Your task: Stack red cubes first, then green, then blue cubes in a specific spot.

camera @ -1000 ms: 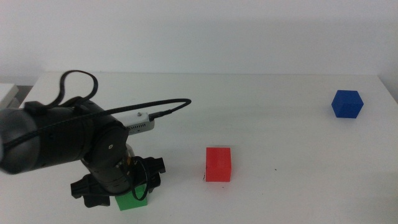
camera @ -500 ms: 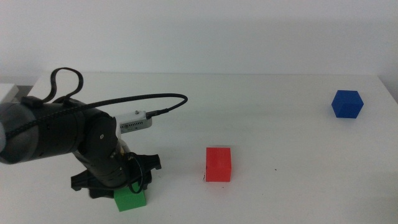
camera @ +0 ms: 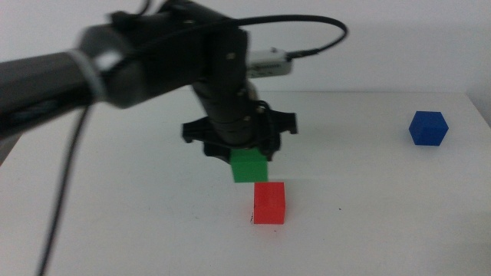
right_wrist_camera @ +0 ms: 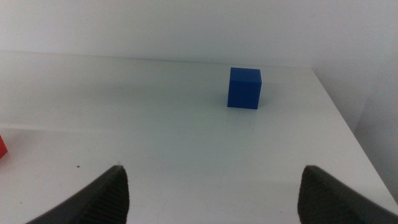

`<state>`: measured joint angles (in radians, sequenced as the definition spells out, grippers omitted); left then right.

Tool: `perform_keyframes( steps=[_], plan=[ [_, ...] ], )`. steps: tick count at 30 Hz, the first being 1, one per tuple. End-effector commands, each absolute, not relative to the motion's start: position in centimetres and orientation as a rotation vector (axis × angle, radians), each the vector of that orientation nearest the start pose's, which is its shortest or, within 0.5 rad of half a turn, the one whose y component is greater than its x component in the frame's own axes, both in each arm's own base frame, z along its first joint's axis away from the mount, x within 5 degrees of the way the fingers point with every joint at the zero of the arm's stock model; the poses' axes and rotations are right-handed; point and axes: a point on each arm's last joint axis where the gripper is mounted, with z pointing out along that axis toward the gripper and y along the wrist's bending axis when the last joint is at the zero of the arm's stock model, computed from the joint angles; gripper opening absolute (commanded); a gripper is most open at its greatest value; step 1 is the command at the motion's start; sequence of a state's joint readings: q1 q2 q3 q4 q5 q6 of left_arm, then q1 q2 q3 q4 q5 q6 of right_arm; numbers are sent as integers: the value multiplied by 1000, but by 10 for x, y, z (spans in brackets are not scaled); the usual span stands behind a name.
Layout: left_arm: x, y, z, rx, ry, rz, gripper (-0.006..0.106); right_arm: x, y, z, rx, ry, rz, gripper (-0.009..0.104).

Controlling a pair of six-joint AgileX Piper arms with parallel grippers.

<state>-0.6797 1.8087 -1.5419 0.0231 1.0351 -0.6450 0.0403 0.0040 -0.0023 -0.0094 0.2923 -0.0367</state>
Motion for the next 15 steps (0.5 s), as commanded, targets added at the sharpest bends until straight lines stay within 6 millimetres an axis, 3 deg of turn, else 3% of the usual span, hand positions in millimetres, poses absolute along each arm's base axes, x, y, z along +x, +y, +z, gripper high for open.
perform_keyframes(
  steps=[1, 6, 15],
  plan=[
    [307, -258, 273, 113, 2882, -268, 13, 55, 2, 187, -85, 1767, -21, 93],
    [312, -274, 253, 164, 2907, -268, 13, 55, 2, 187, -85, 1767, -21, 93],
    [319, -282, 234, 184, 2908, -291, 13, 55, 2, 187, -85, 1767, -21, 93]
  ],
)
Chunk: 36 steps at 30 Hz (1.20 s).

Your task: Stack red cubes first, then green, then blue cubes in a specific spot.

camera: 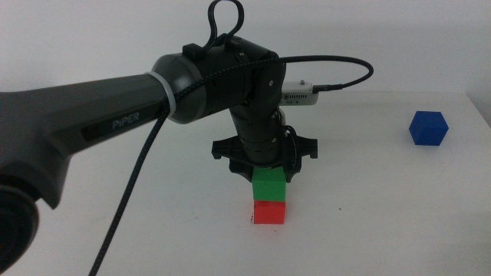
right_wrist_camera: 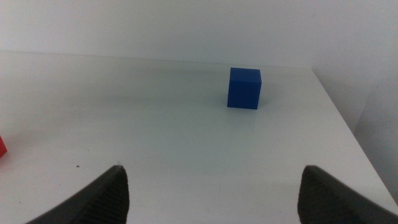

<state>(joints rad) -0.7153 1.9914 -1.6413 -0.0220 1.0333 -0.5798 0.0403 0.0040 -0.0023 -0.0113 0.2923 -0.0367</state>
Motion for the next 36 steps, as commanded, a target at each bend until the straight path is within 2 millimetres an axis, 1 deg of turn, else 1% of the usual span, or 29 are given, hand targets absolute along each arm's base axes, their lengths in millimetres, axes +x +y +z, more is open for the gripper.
perform_keyframes(
  steps=[1, 7, 10, 11, 13, 14, 15, 16, 17, 19, 20, 22, 23, 25, 26, 27, 28, 29, 30, 32, 34, 36],
  plan=[
    [319, -282, 233, 183, 2907, -292, 13, 55, 2, 187, -85, 1767, -21, 93],
    [322, -285, 221, 180, 2927, -277, 13, 55, 2, 187, -85, 1767, -21, 93],
    [322, -285, 220, 180, 2929, -275, 18, 55, 2, 187, -85, 1767, -21, 93],
    [322, -285, 219, 184, 2933, -272, 62, 55, 2, 187, -85, 1767, -21, 93],
    [321, -284, 222, 192, 2928, -276, 78, 55, 2, 187, -85, 1767, -21, 93],
    [320, -283, 227, 192, 2926, -278, 86, 55, 2, 187, -85, 1767, -21, 93],
    [318, -282, 237, 202, 2920, -282, 94, 55, 2, 187, -85, 1767, -21, 93],
    [317, -279, 247, 217, 2908, -285, 94, 55, 2, 187, -85, 1767, -21, 93],
    [315, -276, 263, 258, 2877, -299, 94, 55, 2, 187, -85, 1767, -21, 93],
    [308, -265, 301, 372, 2788, -332, 94, 55, 2, 187, -85, 1767, -21, 93],
    [303, -257, 322, 470, 2731, -336, 94, 55, 2, 187, -85, 1767, -21, 93],
    [286, -234, 360, 605, 2660, -359, 94, 55, 2, 187, -85, 1767, -21, 93],
    [278, -224, 375, 649, 2627, -376, 94, 55, 2, 187, -85, 1767, -21, 93],
    [257, -201, 413, 722, 2485, -404, 94, 55, 2, 187, -85, 1767, -21, 93],
    [247, -192, 426, 767, 2425, -400, 94, 55, 2, 187, -85, 1767, -21, 93],
    [232, -178, 441, 797, 2362, -399, 94, 55, 2, 187, -85, 1767, -21, 93],
    [215, -162, 452, 776, 2325, -403, 94, 55, 2, 187, -85, 1767, -21, 93],
    [199, -149, 458, 772, 2296, -405, 94, 55, 2, 187, -85, 1767, -21, 93],
    [179, -134, 461, 769, 2269, -417, 94, 55, 2, 187, -85, 1767, -21, 93],
    [137, -109, 457, 755, 2231, -494, 94, 55, 2, 187, -85, 1767, -21, 93],
    [109, -95, 458, 681, 2061, -606, 94, 55, 2, 187, -85, 1767, -21, 93],
    [91, -83, 460, 634, 1980, -640, 94, 55, 2, 187, -85, 1767, -21, 93]
  ],
)
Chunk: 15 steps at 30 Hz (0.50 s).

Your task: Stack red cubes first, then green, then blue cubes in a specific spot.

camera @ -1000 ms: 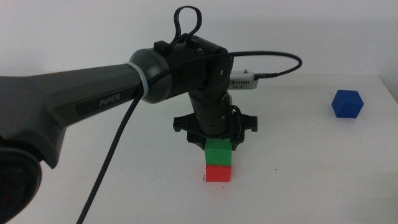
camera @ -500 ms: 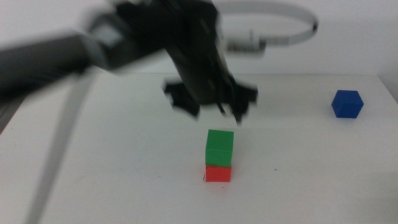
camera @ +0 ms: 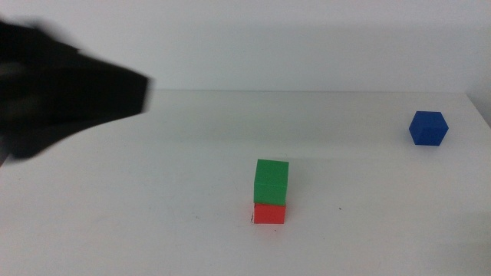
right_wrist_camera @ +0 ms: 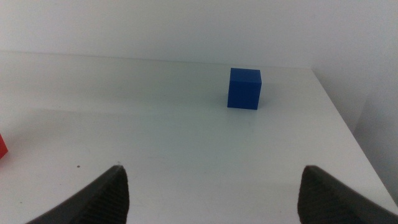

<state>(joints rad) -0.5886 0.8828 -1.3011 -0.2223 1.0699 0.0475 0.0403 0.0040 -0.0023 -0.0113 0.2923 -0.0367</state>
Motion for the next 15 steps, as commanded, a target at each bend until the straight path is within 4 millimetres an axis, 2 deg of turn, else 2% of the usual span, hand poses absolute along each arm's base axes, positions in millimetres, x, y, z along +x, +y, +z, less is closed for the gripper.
perform_keyframes(
  steps=[1, 15],
  plan=[
    [84, -78, 461, 627, 1962, -637, 94, 55, 2, 187, -85, 1767, -21, 93],
    [80, -76, 463, 626, 1948, -640, 94, 55, 2, 187, -85, 1767, -21, 93]
  ],
)
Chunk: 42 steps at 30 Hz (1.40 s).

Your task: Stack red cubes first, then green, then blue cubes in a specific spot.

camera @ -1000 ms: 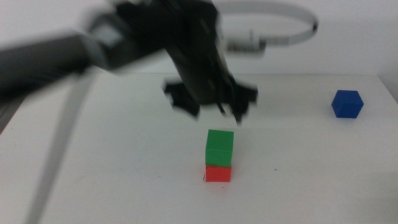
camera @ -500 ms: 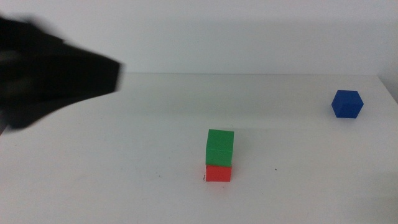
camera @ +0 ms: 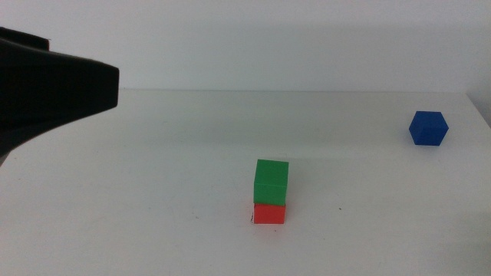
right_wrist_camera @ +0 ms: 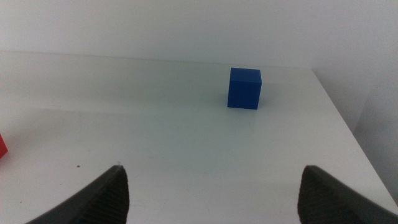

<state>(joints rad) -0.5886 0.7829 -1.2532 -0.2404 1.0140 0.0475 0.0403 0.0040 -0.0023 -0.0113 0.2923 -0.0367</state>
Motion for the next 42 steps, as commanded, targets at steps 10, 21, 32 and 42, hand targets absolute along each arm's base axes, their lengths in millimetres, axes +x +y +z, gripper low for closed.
perform_keyframes(
  steps=[10, 21, 32, 42],
  plan=[
    [80, -76, 463, 626, 1948, -640, 94, 55, 1, 191, -157, 1717, -103, 93],
    [81, -76, 465, 616, 1928, -643, 94, 56, 2, 197, -42, 1663, 23, 93],
    [81, -76, 465, 615, 1926, -644, 94, 56, 2, 210, -2, 1518, 62, 93],
    [81, -76, 466, 613, 1921, -644, 94, 127, 7, 311, 56, 1997, 124, 93]
  ],
)
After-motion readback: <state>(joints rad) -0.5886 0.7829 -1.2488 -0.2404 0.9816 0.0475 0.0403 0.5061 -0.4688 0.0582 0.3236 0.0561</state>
